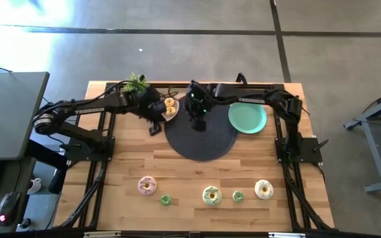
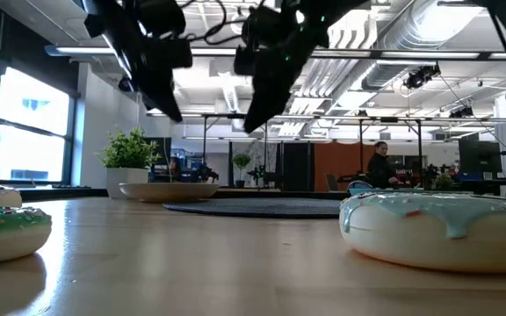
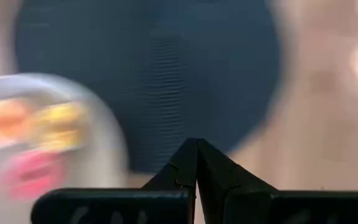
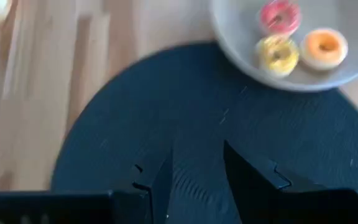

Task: Pick & Place donuts
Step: Put the left small green donut on the white plate

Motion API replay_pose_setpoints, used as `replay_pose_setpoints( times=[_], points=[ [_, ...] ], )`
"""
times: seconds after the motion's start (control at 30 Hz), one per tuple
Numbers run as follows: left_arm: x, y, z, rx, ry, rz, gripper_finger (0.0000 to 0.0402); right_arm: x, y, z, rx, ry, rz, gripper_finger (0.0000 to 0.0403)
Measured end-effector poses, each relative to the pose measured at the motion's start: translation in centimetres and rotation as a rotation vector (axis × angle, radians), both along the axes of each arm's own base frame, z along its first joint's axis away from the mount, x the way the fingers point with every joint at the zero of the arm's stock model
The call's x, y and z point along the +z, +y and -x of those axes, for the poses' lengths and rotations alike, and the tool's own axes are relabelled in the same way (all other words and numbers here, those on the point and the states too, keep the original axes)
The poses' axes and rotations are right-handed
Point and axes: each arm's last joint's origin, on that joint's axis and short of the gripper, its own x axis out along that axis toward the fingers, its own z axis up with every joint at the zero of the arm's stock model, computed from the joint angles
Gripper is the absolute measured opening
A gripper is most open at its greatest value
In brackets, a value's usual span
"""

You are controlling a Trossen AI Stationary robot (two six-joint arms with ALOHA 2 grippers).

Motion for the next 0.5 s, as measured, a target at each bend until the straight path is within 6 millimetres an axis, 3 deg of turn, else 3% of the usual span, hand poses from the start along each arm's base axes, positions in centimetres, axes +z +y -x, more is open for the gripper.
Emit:
replay_pose_setpoints(
  times=[0.23, 0.37, 0.5],
  points=[
    [0.0, -6.1, -1.4, -0.168, 0.004, 0.311, 0.0000, 2.7, 4.9, 3.2, 0.028, 0.209, 0.050, 0.0139],
    [-1.2, -9.9, -2.4, -0.206, 0.075, 0.293, 0.0004, 3.7, 7.7, 5.3, 0.043, 0.346, 0.018, 0.0139],
    [-2.3, -12.8, -2.9, -0.194, 0.121, 0.282, 0.0033, 4.6, 10.3, 6.9, 0.056, 0.427, 0.001, 0.0139]
  ],
)
